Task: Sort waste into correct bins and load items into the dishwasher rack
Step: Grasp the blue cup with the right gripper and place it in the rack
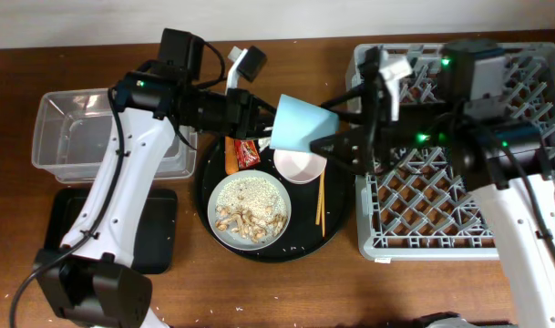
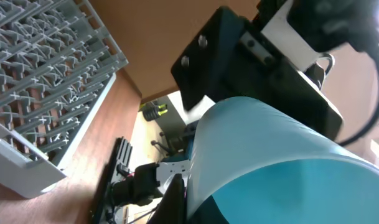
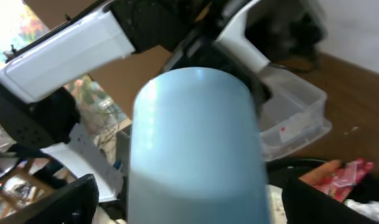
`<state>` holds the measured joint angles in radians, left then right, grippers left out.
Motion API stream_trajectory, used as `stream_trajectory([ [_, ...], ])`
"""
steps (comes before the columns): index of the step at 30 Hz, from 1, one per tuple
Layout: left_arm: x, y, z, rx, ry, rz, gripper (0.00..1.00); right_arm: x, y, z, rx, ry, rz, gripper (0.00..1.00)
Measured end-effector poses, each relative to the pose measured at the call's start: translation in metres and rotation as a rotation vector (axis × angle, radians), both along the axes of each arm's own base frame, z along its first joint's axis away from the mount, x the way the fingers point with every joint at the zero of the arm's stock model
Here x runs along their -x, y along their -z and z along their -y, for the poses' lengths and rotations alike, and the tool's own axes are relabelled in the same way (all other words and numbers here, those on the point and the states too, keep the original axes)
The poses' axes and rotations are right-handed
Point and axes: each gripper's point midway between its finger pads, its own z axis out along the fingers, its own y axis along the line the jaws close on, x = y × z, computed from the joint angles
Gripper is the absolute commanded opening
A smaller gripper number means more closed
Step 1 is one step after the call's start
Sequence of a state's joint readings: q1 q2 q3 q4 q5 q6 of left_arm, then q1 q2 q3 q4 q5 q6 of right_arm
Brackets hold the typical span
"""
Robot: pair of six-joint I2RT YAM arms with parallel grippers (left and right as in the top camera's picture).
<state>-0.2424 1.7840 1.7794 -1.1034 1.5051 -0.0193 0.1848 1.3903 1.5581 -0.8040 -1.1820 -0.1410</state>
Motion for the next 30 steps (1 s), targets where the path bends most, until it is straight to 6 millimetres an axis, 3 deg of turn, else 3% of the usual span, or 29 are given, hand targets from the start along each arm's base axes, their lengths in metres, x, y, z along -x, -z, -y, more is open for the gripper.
stream_trajectory([
  [1,0.001,-0.001,0.001,0.006,0.006,-0.002,0.01,0.001,0.006,-0.012,0.031,0.002,-0.006,0.67],
  [4,0.0,-0.001,-0.001,0.009,0.001,0.002,0.03,-0.003,0.009,-0.016,0.05,0.022,-0.01,0.58],
  [5,0.0,-0.001,-0.001,0.008,0.0,0.01,0.36,-0.004,0.01,-0.014,0.05,0.028,-0.021,0.57],
  [6,0.0,0.0,-0.001,0.005,0.0,0.018,0.8,-0.005,0.01,-0.01,0.052,0.04,-0.031,0.57],
  [7,-0.001,0.003,0.001,-0.012,-0.004,0.018,0.99,-0.01,0.013,-0.002,0.066,0.08,-0.04,0.57],
  [8,-0.003,0.008,0.001,-0.04,-0.018,0.031,0.99,-0.015,0.019,0.014,0.097,0.15,-0.08,0.56],
  [10,-0.012,0.021,-0.001,-0.115,-0.062,0.05,0.99,-0.019,0.026,0.068,0.185,0.388,-0.141,0.57],
  [12,-0.018,0.034,-0.002,-0.195,-0.098,0.067,0.99,-0.019,0.062,0.158,0.354,0.814,-0.369,0.58],
  [13,-0.019,0.036,-0.002,-0.204,-0.103,0.071,0.99,-0.007,0.09,0.211,0.453,1.055,-0.548,0.58],
  [14,-0.021,0.039,-0.003,-0.224,-0.113,0.076,0.99,0.001,0.105,0.247,0.511,1.223,-0.652,0.58],
  [17,-0.024,0.044,-0.005,-0.253,-0.128,0.08,0.99,0.029,0.148,0.325,0.666,1.518,-0.944,0.58],
  [18,-0.024,0.045,-0.005,-0.259,-0.131,0.082,0.99,0.029,0.158,0.333,0.694,1.53,-0.996,0.58],
  [19,-0.025,0.045,-0.005,-0.262,-0.132,0.082,0.99,0.025,0.182,0.34,0.747,1.509,-1.1,0.57],
  [21,-0.025,0.046,-0.005,-0.266,-0.134,0.084,0.99,0.017,0.216,0.34,0.782,1.432,-1.231,0.58],
  [22,-0.025,0.047,-0.005,-0.27,-0.136,0.084,0.99,0.013,0.231,0.338,0.802,1.391,-1.283,0.63],
  [24,-0.026,0.047,-0.006,-0.276,-0.139,0.085,0.99,0.011,0.245,0.333,0.847,1.355,-1.31,0.66],
  [26,-0.025,0.048,-0.006,-0.279,-0.139,0.08,0.99,0.007,0.25,0.332,0.879,1.35,-1.298,0.8],
  [30,-0.025,0.05,-0.006,-0.287,-0.14,0.073,0.99,0.004,0.252,0.322,0.836,1.291,-1.319,0.81],
])
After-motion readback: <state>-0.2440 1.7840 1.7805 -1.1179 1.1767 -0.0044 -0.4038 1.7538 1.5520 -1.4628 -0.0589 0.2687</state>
